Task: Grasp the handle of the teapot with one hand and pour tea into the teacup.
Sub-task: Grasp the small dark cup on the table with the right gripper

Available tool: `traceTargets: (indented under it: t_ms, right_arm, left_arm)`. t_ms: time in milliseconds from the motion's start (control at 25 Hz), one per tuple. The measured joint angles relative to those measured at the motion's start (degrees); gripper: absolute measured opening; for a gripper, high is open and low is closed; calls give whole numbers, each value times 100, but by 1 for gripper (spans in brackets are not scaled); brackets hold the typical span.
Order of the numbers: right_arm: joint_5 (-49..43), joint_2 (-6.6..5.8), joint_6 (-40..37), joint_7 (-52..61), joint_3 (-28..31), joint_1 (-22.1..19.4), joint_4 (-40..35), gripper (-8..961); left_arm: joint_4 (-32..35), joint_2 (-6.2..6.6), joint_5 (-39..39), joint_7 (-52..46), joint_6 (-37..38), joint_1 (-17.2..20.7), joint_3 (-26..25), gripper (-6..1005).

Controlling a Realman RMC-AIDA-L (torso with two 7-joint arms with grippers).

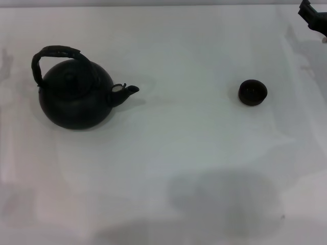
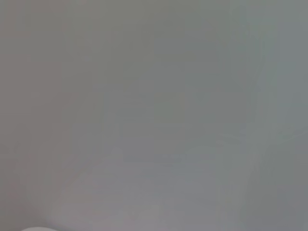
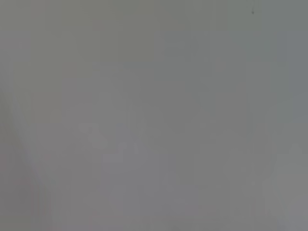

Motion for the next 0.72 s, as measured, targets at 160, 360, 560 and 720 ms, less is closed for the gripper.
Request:
traceTargets:
  t_ms: [160,360,560,720]
  right_arm:
    - [0,0,0,85,0,-30,3,856]
    - [-1,0,-5,142,0,-51,6,855]
    - [-38,0,-7,612,-58,-19,-26,855]
    - [-54,-22,-6,735,-93,-5,-51,855]
  left_arm:
    - [-1,0,-1,-16,0,-6,0,877]
    - [51,-17,-45,-35,1,-9,0,877]
    - [85,-34,-73,-42,62,67,0,877]
    - [149,-35,-66,-204,163,142,9,877]
